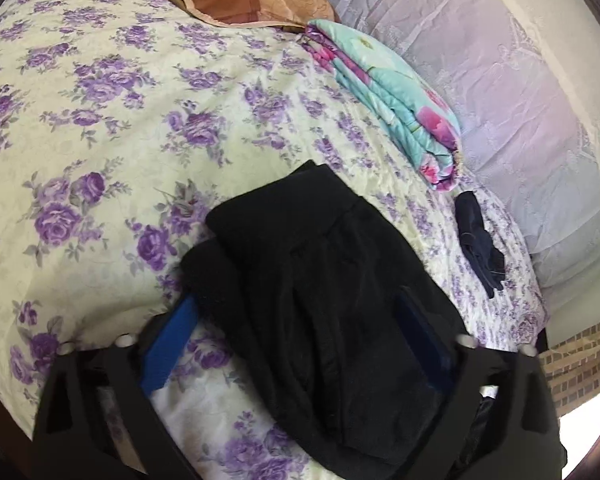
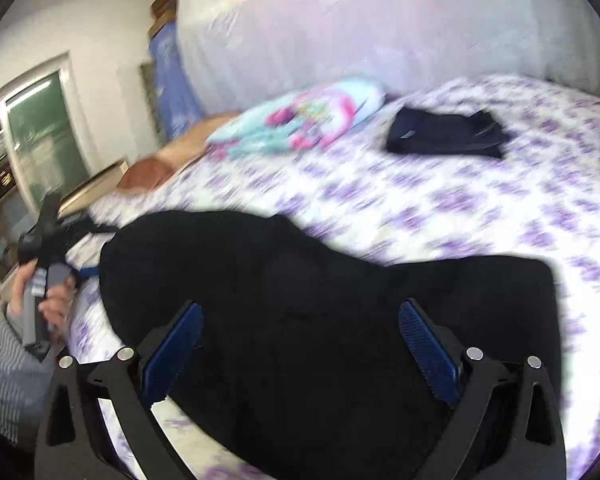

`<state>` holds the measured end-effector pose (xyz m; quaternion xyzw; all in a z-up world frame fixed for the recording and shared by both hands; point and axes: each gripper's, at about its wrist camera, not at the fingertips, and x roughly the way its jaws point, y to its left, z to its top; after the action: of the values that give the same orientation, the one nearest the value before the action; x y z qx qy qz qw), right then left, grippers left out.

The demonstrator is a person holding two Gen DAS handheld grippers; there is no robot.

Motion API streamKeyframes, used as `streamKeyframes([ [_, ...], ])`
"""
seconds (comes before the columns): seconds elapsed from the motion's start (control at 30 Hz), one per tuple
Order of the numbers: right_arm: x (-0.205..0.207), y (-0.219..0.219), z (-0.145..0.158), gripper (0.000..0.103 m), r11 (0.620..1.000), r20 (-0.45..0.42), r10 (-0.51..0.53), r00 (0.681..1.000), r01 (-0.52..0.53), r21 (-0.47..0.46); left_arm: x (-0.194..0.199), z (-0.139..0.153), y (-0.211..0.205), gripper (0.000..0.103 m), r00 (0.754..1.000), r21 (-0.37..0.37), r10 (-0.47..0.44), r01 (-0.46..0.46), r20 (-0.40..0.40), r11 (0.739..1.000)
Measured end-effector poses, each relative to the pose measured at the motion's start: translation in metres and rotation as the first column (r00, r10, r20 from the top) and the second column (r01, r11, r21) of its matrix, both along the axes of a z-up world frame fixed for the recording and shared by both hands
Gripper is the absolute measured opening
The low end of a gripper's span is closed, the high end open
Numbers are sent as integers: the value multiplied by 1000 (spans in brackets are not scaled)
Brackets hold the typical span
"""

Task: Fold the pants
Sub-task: 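Grasp the folded pants end with the left gripper and lift it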

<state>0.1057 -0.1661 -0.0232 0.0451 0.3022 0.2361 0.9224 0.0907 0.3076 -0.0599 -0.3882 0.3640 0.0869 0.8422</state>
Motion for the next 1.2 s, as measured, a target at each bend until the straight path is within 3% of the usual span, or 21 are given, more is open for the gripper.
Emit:
streamKeyframes([
  [0.03,3,-13,-2,99,999,-16,-46,999,46,3,0,-2,0,46,1000,-8,-4,4,-9,1000],
  [0.13,6,-46,-13,99,988,-92,-113,989,122,94,-4,-1,-3,29,1000,-4,1,-1,5,1000],
  [0.2,6,-59,-24,99,979,-128,-110,986,130,159,-8,2,-6,25,1000,11,0,-1,20,1000],
  [0.3,5,-64,-29,99,980,-115,-95,989,113,163,-19,19,-17,23,998,66,5,-8,60,998],
  [0.43,-2,-75,-22,99,974,-96,-107,990,123,189,-31,67,-62,23,991,277,-53,16,124,961],
  [0.6,-12,-118,-19,99,937,-100,-212,972,231,263,-35,131,-157,23,947,522,-247,106,207,846],
  [0.7,-20,-150,-23,99,904,-116,-297,948,318,287,-30,155,-224,23,893,601,-387,183,229,778],
  [0.8,-26,-183,-36,99,854,-163,-378,911,411,320,-22,160,-292,21,832,656,-510,262,217,707],
  [0.87,-30,-203,-48,99,813,-202,-410,889,457,361,-17,151,-343,20,788,681,-586,324,191,657],
  [0.93,-33,-217,-58,99,785,-214,-399,892,453,422,-11,125,-401,18,721,681,-680,432,133,591],
  [1.0,-37,-218,-57,99,791,-184,-385,904,426,440,-11,94,-446,16,667,697,-742,502,64,512],
  [1.03,-37,-217,-57,99,801,-173,-385,907,421,426,-15,74,-471,16,630,706,-776,544,13,453],
  [1.07,-37,-217,-58,99,808,-172,-380,909,416,417,-20,61,-482,16,615,720,-788,557,-21,415],
  [1.13,-37,-221,-61,99,801,-181,-370,911,411,435,-36,39,-497,16,617,803,-785,494,-52,335],
  [1.17,-37,-222,-60,99,796,-175,-369,913,408,447,-39,35,-498,16,619,826,-783,473,-65,306],
  [1.2,-37,-224,-61,99,793,-173,-367,914,405,455,-40,33,-499,16,619,829,-782,473,-73,297],
])
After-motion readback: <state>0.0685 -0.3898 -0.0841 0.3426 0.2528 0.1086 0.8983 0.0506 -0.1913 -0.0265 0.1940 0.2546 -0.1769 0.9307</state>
